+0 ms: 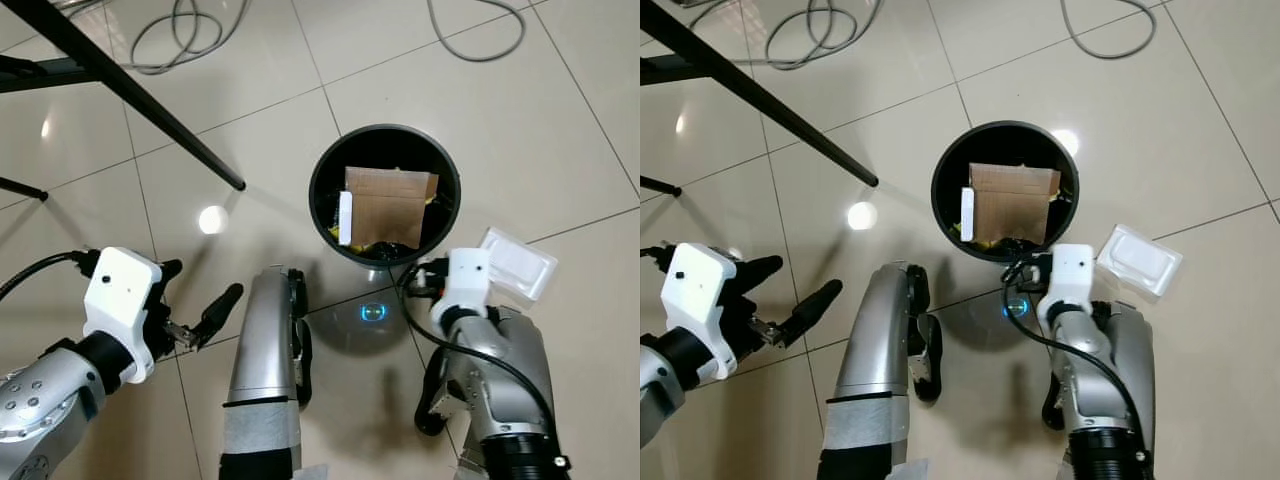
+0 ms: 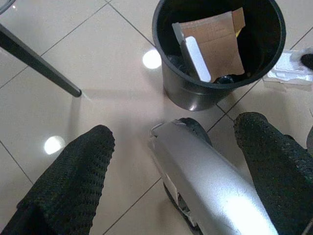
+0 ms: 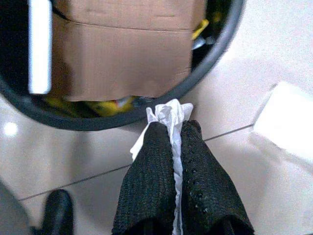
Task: Picking trash to rubbish bin
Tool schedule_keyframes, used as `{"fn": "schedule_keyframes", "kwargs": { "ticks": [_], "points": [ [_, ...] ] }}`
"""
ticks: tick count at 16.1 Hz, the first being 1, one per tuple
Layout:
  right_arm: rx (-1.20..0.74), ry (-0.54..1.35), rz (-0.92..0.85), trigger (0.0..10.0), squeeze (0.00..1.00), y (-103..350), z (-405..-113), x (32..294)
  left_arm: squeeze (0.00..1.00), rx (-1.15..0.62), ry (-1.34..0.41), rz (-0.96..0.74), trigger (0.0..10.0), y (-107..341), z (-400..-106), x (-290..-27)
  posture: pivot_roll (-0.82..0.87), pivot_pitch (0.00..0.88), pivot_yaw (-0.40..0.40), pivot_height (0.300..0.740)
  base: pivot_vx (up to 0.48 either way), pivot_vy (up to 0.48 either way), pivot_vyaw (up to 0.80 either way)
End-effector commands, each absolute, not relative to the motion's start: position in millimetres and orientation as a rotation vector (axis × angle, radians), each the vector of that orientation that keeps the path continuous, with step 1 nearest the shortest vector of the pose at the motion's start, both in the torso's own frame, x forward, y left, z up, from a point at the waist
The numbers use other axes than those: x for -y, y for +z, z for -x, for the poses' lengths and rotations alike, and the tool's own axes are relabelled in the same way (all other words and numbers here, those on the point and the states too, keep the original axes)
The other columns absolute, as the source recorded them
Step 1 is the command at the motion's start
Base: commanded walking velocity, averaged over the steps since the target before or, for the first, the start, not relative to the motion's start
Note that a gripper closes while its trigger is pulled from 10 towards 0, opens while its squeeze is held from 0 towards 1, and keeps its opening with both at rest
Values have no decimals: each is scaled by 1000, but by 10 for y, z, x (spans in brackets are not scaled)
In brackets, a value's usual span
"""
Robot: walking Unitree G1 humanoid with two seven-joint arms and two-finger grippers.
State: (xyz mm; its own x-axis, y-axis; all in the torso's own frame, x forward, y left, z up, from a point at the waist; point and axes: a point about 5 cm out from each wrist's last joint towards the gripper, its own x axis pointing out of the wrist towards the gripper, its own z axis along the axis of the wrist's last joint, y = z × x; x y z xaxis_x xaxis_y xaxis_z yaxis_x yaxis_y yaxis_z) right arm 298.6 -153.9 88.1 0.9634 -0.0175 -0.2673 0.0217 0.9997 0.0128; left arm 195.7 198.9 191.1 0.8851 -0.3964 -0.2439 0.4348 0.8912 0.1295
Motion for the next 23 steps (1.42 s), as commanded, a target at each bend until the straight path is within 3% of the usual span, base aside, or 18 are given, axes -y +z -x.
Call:
{"fn": "schedule_keyframes", "kwargs": {
  "ticks": [1, 14, 19, 23],
  "points": [
    [-315, -42, -7, 10000, 0, 772, -2924, 1555, 0, -253, -439, -179, 10000, 1846, -1915, -2001, 407, 612, 237, 524, 0, 0, 0],
    [-220, 33, 95, 10000, 0, 971, -3598, 1377, 0, -287, -449, -186, 10000, 1890, -1765, -2030, 467, 672, 267, 524, 0, 0, 0],
    [-223, 50, 165, 10000, 0, 971, -3689, 1367, 0, -275, -420, -114, 10000, 1927, -1768, -2016, 482, 680, 268, 524, 0, 0, 0],
    [-235, 52, 175, 10000, 0, 904, -3676, 1387, 0, -233, -489, -50, 10000, 1994, -1774, -1839, 468, 687, 258, 524, 0, 0, 0]
  ]
}}
